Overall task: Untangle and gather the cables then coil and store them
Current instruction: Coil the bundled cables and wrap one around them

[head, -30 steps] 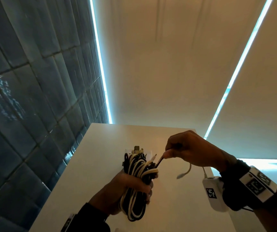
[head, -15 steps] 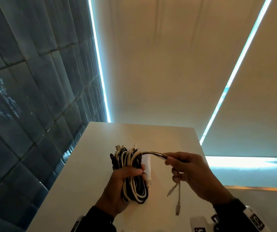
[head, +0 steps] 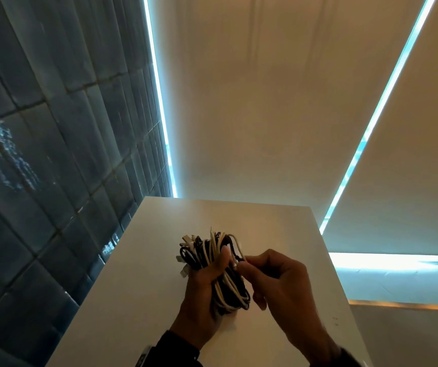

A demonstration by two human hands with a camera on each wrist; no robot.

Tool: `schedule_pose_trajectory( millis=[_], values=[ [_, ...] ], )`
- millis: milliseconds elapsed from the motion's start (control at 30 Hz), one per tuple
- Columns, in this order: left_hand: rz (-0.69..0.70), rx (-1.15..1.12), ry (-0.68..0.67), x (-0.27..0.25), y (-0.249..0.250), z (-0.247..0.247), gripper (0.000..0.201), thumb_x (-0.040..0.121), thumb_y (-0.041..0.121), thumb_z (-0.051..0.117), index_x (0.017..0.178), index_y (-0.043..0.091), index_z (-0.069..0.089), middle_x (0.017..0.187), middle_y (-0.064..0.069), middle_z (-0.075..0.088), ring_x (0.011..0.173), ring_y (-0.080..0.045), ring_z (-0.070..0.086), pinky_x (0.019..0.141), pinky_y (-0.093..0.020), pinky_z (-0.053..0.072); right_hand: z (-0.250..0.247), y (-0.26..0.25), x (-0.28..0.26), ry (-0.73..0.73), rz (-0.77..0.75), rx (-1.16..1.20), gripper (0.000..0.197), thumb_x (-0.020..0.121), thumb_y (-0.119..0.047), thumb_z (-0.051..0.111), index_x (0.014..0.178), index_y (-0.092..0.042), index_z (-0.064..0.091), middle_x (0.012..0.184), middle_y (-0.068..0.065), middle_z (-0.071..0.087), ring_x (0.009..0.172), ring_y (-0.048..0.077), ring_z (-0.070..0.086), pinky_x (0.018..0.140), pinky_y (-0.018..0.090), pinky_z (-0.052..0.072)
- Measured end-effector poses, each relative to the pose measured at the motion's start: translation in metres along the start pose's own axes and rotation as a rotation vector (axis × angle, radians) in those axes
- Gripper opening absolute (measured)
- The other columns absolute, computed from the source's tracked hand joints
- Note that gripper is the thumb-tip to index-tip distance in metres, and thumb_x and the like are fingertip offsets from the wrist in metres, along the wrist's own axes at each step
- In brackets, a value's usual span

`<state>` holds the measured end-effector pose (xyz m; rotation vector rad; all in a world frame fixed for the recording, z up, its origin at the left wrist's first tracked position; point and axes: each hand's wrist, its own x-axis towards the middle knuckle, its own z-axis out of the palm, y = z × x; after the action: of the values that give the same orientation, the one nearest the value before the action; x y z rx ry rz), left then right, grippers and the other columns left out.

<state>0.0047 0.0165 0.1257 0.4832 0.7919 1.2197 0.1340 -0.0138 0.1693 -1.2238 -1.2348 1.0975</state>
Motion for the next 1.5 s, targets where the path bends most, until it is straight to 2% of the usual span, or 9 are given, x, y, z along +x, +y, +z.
schedule_pose_trajectory(
  millis=[167,300,433,633,800,933,1067,1333,1500],
  values=[
    [-0.1,-0.018,-0.135,0.0,0.005,-0.002,0.039,0.068,0.025,0.081,0.097,0.004,0.063,0.078,-0.014,0.062,0.066,-0.028,0.064,0.054,-0.034,0.052,0.005,0.005,-0.006,-0.135,-0.272,-0.476,0.012,0.091,-0.01,0.062,0.084,-0.018,0.066,0.088,-0.01,0.055,0.082,0.006,0.057,0.065,0.018,0.051],
    [-0.092,-0.005,-0.101,0.004,0.009,-0.012,0.026,0.062,0.015,0.076,0.079,0.006,0.059,0.064,-0.006,0.052,0.055,-0.022,0.056,0.049,-0.031,0.046,0.008,0.009,-0.015,-0.304,-0.252,-0.335,0.025,0.091,0.001,0.054,0.11,-0.013,0.064,0.109,-0.005,0.06,0.098,0.002,0.061,0.083,0.019,0.053],
    [-0.092,-0.066,-0.049,0.004,0.011,-0.011,0.019,0.062,0.007,0.07,0.072,0.009,0.054,0.063,-0.006,0.05,0.055,-0.02,0.052,0.049,-0.031,0.046,0.009,0.023,-0.017,-0.173,-0.197,-0.307,0.023,0.085,-0.007,0.066,0.091,-0.029,0.064,0.09,-0.011,0.068,0.078,0.002,0.065,0.07,0.017,0.053],
    [-0.015,-0.185,-0.026,0.006,0.024,-0.013,0.01,0.058,0.004,0.062,0.067,0.008,0.061,0.071,-0.012,0.054,0.068,-0.029,0.054,0.055,-0.034,0.052,-0.011,0.022,-0.006,-0.264,0.178,0.018,0.011,0.075,0.01,0.073,0.079,0.002,0.067,0.061,0.019,0.066,0.054,0.027,0.06,0.052,0.033,0.051],
    [-0.117,-0.097,-0.086,0.005,0.022,-0.012,0.026,0.043,-0.001,0.066,0.066,0.001,0.057,0.059,-0.015,0.052,0.05,-0.027,0.057,0.047,-0.031,0.051,-0.034,0.031,0.013,-0.187,0.423,0.363,0.05,0.03,-0.001,0.094,0.071,0.012,0.07,0.063,0.027,0.06,0.051,0.028,0.058,0.047,0.029,0.051],
    [-0.187,0.029,-0.086,0.002,0.016,-0.014,0.045,0.038,0.001,0.071,0.079,-0.003,0.054,0.066,-0.017,0.05,0.054,-0.029,0.056,0.048,-0.033,0.051,-0.04,0.022,0.025,-0.198,0.375,0.352,0.02,0.06,0.005,0.078,0.079,0.007,0.071,0.072,0.024,0.06,0.059,0.026,0.061,0.054,0.028,0.053],
    [-0.174,0.03,-0.054,0.003,0.012,-0.011,0.035,0.05,-0.005,0.065,0.083,-0.003,0.054,0.069,-0.017,0.055,0.058,-0.028,0.06,0.053,-0.035,0.053,-0.03,0.016,0.032,-0.252,0.326,0.29,0.028,0.08,0.012,0.064,0.106,0.005,0.063,0.077,0.021,0.066,0.067,0.028,0.062,0.063,0.032,0.057],
    [-0.141,0.104,-0.071,0.003,0.011,-0.016,0.049,0.058,0.001,0.067,0.107,-0.003,0.063,0.089,-0.027,0.065,0.075,-0.036,0.064,0.069,-0.042,0.052,-0.004,0.003,0.04,-0.201,0.087,0.038,0.018,0.08,0.004,0.07,0.096,0.003,0.062,0.078,0.021,0.073,0.064,0.032,0.065,0.058,0.029,0.055],
    [-0.149,0.103,-0.116,0.0,0.011,-0.015,0.031,0.064,0.005,0.065,0.093,0.003,0.074,0.092,-0.023,0.07,0.082,-0.032,0.067,0.073,-0.041,0.051,0.004,0.004,0.04,-0.217,0.021,-0.1,0.007,0.076,-0.002,0.077,0.08,-0.004,0.072,0.075,0.012,0.072,0.061,0.016,0.062,0.057,0.018,0.051]
  ],
)
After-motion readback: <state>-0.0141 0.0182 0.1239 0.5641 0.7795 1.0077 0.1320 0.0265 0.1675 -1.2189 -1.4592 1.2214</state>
